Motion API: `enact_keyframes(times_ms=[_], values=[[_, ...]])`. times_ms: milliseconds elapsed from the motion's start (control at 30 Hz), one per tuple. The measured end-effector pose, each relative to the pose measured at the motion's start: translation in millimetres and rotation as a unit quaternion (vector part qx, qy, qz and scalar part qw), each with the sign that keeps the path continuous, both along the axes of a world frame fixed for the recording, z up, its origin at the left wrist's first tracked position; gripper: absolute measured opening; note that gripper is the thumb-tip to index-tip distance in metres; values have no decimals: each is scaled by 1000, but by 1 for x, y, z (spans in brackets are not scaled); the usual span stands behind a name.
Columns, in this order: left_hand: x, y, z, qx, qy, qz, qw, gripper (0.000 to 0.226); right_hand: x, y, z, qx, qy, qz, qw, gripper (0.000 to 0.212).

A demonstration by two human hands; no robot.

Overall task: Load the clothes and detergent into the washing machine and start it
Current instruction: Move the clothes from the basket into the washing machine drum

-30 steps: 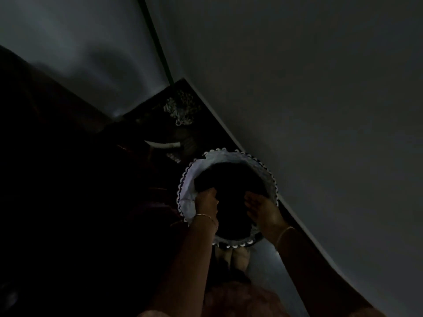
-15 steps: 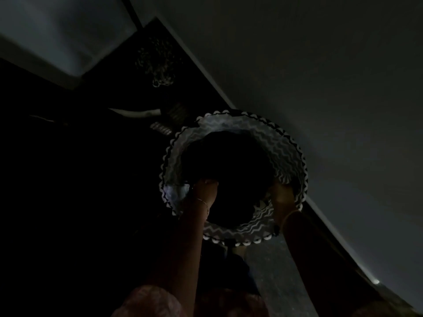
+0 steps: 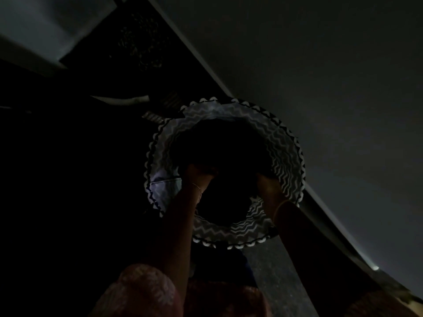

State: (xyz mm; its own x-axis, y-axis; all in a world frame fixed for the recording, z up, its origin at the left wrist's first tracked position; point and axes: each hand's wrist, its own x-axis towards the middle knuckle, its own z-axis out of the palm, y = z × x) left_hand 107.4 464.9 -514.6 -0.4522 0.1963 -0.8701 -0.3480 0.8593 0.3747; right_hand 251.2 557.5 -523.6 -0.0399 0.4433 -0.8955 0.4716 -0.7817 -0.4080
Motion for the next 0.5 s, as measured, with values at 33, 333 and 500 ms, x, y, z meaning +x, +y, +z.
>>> enact_keyframes(times_ms=[33,333,500], values=[[3,-3,9,-7,1,20,1000,35,-2,-1,11,10,-2,22,1000,43],[33,0,112,104,-165,224,955,15,-7,3,106,123,40,252,959,55],[29,-4,198,140,-169,202,954,6,3,7,179,79,62,360,928,78]])
